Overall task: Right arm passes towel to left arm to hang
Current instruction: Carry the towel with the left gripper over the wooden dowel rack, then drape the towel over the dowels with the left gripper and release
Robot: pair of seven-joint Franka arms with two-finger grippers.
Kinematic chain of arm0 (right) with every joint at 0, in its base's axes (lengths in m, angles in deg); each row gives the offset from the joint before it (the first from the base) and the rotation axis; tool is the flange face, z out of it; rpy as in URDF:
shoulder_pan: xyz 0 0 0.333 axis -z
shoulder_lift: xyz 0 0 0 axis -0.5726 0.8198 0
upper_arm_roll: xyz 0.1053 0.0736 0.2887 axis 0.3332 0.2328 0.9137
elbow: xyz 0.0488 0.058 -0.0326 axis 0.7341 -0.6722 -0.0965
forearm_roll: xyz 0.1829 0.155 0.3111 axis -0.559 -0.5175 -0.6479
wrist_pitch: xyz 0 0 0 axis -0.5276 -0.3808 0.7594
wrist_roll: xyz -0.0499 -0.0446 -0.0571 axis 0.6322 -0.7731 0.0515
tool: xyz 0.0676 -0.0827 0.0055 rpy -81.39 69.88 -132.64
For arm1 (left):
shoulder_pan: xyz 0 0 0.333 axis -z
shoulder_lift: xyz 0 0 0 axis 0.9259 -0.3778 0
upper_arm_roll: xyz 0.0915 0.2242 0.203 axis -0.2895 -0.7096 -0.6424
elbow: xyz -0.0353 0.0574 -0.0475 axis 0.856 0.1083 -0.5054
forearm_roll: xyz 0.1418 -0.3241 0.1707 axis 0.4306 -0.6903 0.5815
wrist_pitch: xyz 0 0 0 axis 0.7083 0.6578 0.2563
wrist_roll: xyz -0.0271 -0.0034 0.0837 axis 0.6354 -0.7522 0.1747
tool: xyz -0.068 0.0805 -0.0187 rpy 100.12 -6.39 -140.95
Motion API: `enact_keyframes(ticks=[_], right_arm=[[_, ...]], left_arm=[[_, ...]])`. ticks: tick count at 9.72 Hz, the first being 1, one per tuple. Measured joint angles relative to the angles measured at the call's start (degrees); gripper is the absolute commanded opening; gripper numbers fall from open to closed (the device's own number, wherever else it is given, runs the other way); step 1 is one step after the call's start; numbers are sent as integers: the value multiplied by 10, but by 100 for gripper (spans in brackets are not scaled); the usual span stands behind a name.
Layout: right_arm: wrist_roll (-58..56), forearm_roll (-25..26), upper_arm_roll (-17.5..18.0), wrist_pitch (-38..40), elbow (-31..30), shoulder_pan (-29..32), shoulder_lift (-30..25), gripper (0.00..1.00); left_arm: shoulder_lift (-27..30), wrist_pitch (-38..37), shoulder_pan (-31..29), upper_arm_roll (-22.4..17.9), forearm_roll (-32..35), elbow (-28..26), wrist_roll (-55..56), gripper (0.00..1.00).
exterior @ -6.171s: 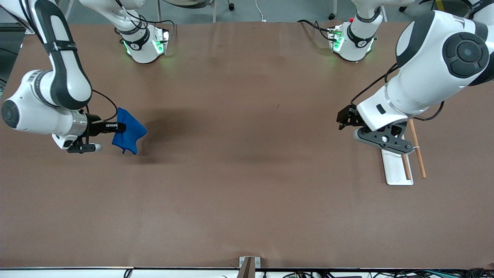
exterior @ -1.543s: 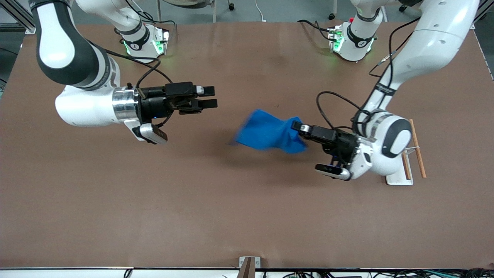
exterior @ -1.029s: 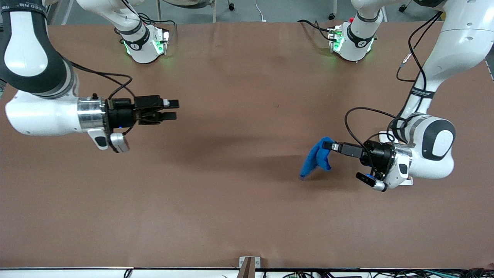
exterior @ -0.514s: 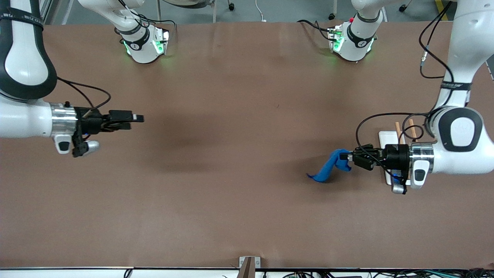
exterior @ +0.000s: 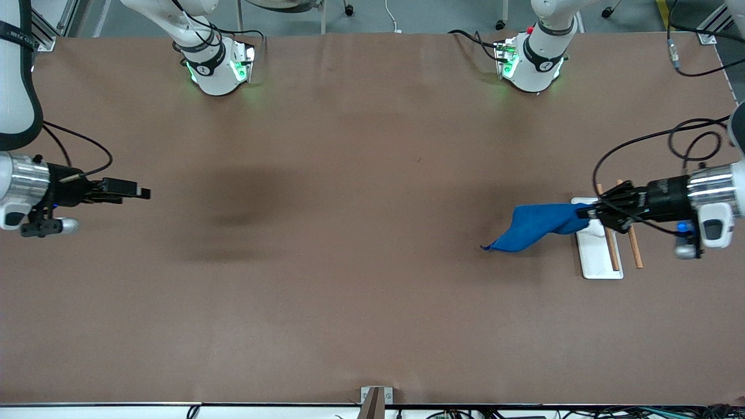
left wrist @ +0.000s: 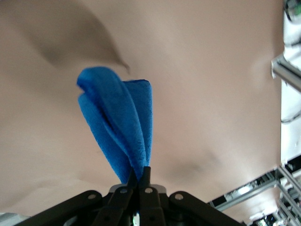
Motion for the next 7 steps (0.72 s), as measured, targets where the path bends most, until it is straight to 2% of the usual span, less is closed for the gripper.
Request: enact_keyframes(ticks=[3,7], right_arm=[[0,32,10,-3,4,-8,-28,100],[1,77,13,-9,-3,-37,-65,100]], left_arm=[[23,-4,-41,-1,38,-42,-6,2],[31,-4,-80,-2,95,-57,-73,4]])
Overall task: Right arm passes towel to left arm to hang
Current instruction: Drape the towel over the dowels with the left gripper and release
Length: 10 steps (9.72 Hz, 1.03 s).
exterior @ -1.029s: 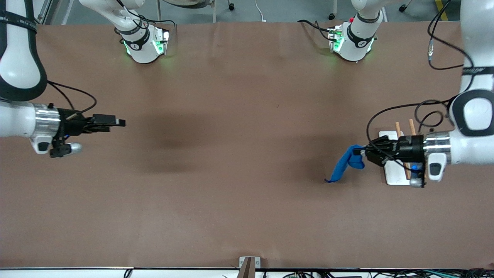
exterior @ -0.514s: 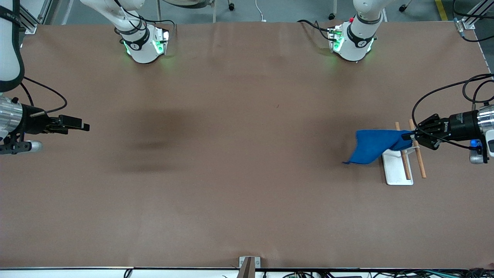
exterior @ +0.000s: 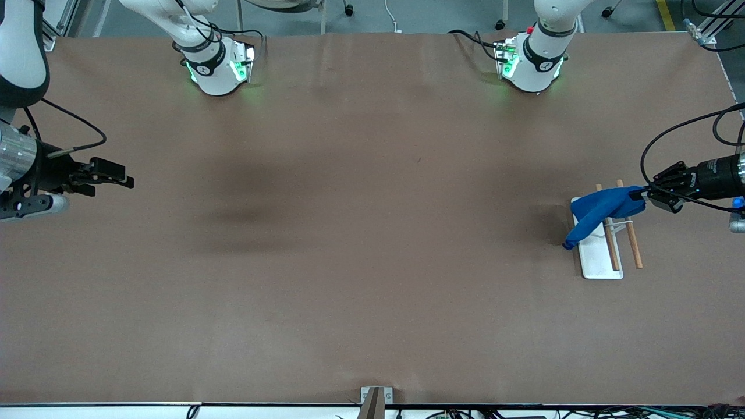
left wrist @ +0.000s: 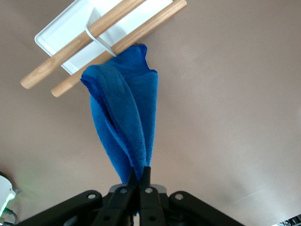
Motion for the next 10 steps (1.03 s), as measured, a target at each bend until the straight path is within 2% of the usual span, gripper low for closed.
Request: enact_keyframes(ticks=[5,7,10], right_arm=[[0,34,0,-18,-56,-17,-73,100],[0,60,0,-26,-40,-17,-76,100],[15,63,-1,-26,-2,-16,-75,100]], left_arm=[[0,4,-1,1,98,3,-78,4],[0,4,-15,0,112,11,-121,3],[0,4,-40,-1,125,21,-163,3]])
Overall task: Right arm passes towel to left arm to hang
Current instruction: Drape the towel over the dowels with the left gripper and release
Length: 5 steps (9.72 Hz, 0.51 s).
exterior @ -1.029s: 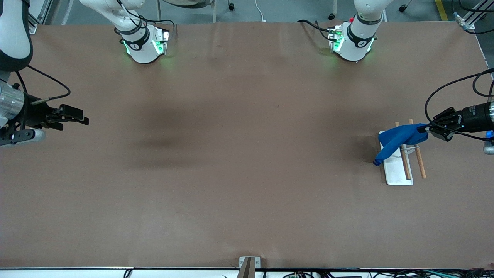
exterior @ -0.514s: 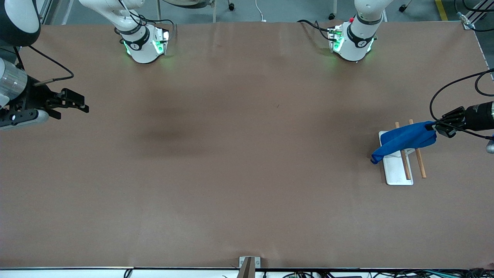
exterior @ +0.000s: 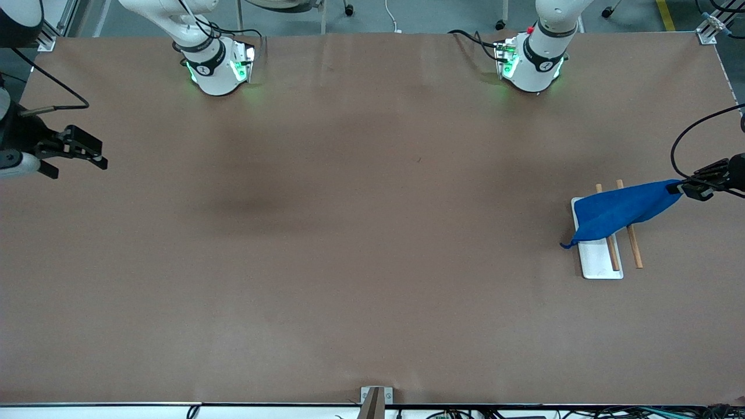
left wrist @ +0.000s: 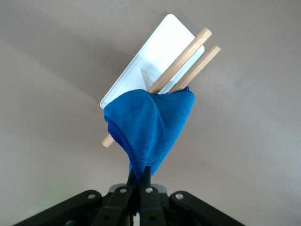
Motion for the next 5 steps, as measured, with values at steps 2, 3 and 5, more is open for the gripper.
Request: enact_keyframes(ticks=[2,3,5], right_arm=[[38,0,1,2,3,-3,2,100],[52,0,2,4,3,-7,3,100],[65,1,1,5,3,-7,5,100]], left_arm=[[-8,1,-5,0,19,8,-15,3],[-16,3,-8,0,28,13,-21,3],[-29,6,-23,-1,37,21,-39,3]])
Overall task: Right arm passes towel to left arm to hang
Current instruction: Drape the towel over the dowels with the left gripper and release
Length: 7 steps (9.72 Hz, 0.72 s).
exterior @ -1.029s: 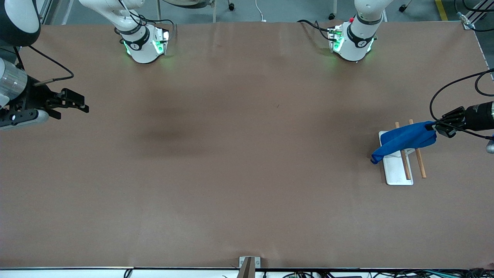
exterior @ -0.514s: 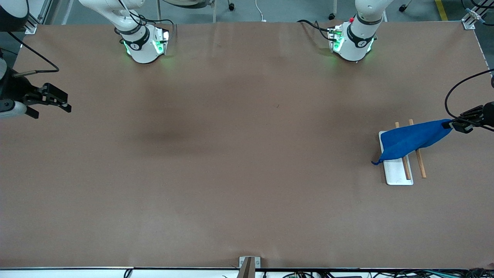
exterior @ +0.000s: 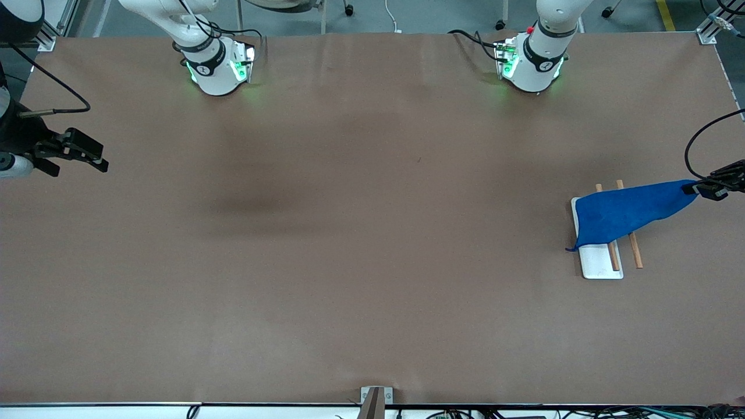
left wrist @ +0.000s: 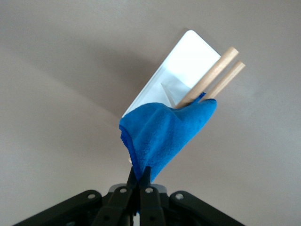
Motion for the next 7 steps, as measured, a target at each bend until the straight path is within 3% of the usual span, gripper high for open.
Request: enact_keyframes(ticks=[7], right_arm=[[7,37,-6,2,0,6,3,100]], left_arm=[[-10,1,-14,0,0,23,-53,5]])
